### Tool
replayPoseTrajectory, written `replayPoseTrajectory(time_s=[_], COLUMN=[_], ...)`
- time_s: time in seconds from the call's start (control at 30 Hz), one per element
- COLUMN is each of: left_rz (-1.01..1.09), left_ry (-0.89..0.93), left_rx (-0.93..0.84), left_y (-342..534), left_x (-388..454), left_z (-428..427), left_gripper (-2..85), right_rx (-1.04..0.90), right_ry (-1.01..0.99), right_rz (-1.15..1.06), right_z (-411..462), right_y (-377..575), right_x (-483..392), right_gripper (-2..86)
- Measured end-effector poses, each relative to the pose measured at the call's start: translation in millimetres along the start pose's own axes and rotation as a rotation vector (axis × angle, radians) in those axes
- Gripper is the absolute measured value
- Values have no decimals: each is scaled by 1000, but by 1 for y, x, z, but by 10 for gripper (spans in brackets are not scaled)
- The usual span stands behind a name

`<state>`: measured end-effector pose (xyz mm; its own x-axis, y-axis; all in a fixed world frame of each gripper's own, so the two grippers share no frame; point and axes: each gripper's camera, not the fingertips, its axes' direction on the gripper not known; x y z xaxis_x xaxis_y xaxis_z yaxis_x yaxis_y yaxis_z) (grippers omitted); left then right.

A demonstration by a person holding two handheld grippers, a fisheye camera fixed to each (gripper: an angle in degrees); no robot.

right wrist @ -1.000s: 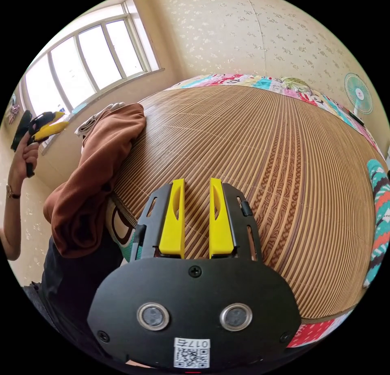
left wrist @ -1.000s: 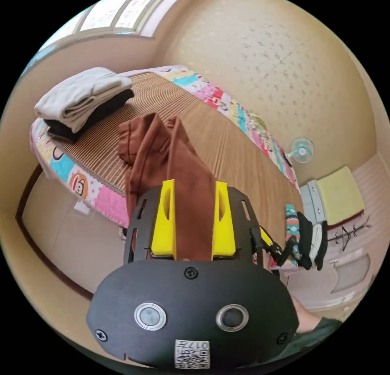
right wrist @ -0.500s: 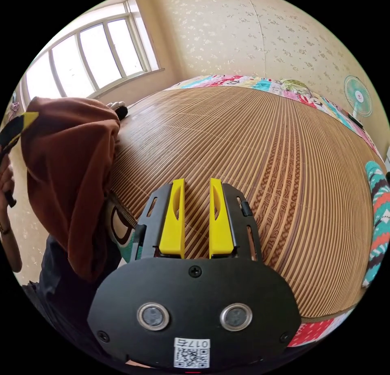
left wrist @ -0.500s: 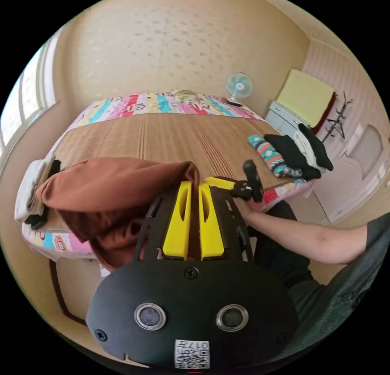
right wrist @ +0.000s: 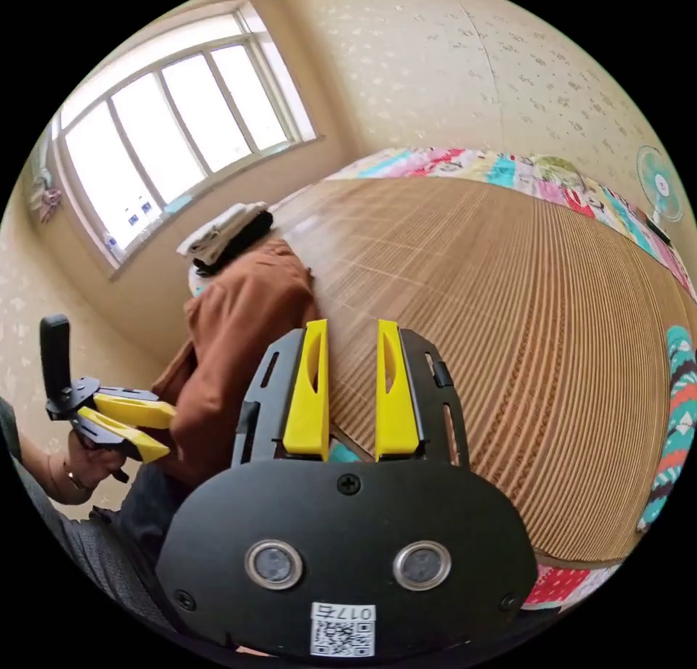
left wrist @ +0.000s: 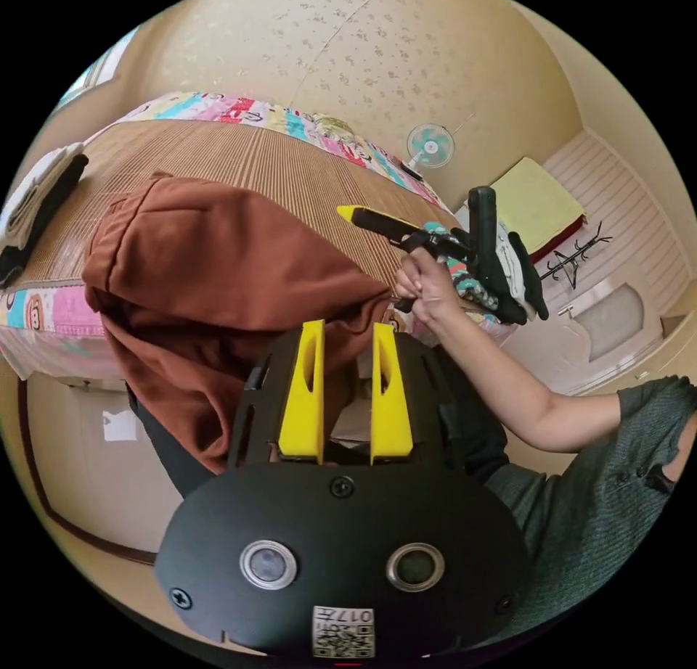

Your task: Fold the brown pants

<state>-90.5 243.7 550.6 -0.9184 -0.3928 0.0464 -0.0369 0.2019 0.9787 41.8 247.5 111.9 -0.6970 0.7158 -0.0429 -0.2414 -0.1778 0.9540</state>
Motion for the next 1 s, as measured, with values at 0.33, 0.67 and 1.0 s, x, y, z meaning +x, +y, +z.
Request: replayPoseTrajectory(time_s=[0.33, 0.67, 1.0], left_rz=[-295, -359, -523], left_ry=[-192, -150, -92], left_rx=[290, 404, 269], left_y=[67, 77, -39], left_x=[-109, -194, -362], left_z=[-120, -157, -117], left_gripper=[100, 111, 220], right_rx=[-344, -193, 221], right_ry=[50, 320, 472], right_rz=[-582, -563, -321], right_z=[107, 109, -57], right_y=[-29, -4, -20], right_x=[-237, -284, -249], right_gripper=[117, 34, -4])
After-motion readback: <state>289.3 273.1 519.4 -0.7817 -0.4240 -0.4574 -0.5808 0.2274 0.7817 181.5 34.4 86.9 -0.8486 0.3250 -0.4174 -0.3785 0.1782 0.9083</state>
